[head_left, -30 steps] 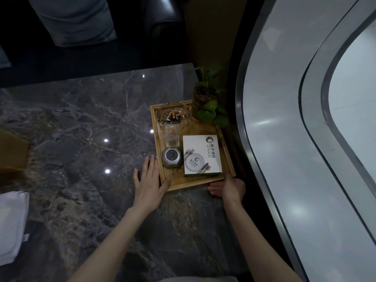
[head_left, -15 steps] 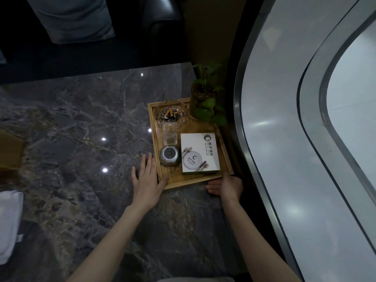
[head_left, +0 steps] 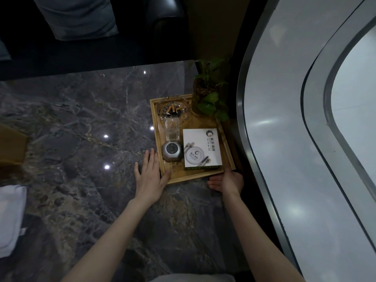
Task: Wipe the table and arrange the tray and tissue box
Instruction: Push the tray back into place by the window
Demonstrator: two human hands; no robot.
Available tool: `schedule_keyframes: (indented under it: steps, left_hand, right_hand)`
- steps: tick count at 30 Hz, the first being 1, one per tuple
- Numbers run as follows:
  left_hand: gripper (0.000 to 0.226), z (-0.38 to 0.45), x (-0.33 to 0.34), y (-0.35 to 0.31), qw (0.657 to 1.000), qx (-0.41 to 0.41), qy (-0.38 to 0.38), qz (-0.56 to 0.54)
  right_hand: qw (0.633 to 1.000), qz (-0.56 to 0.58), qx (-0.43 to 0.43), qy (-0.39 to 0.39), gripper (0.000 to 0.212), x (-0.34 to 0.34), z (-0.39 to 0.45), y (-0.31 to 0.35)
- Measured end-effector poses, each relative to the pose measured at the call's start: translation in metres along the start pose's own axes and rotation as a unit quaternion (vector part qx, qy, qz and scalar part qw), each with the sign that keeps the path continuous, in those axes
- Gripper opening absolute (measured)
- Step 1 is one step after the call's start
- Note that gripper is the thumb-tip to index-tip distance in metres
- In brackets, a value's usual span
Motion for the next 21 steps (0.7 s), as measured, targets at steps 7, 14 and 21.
schedule_keyframes:
  steps: [7, 14, 21]
  left_hand:
    - [0.071, 0.0, -0.001, 0.001, 1.0, -0.003, 0.003, 0.01]
    - [0.07, -0.003, -0.005, -0.001, 0.999, -0.01, 0.002, 0.044]
    - [0.069, -0.006, -0.008, -0.001, 0.999, -0.02, 0.019, 0.04]
  right_hand:
    - [1.0, -0.014, -0.003, 0.009, 0.054, 0.002, -0.001, 0.001]
    - [0.998, -0.042, 0.024, 0.036, 0.044, 0.001, -0.008, 0.001]
    - [0.994, -0.062, 0.023, 0.092, 0.04, 0.006, -0.024, 0.0]
Point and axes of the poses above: each hand's wrist, its own z-axis towards the middle knuckle, its own x-axis out of the palm, y = z × x, the point moved 10 cm from there along z, towards the middle knuckle, and after that the axes turned 2 degrees about z, right-handed, at the moved point
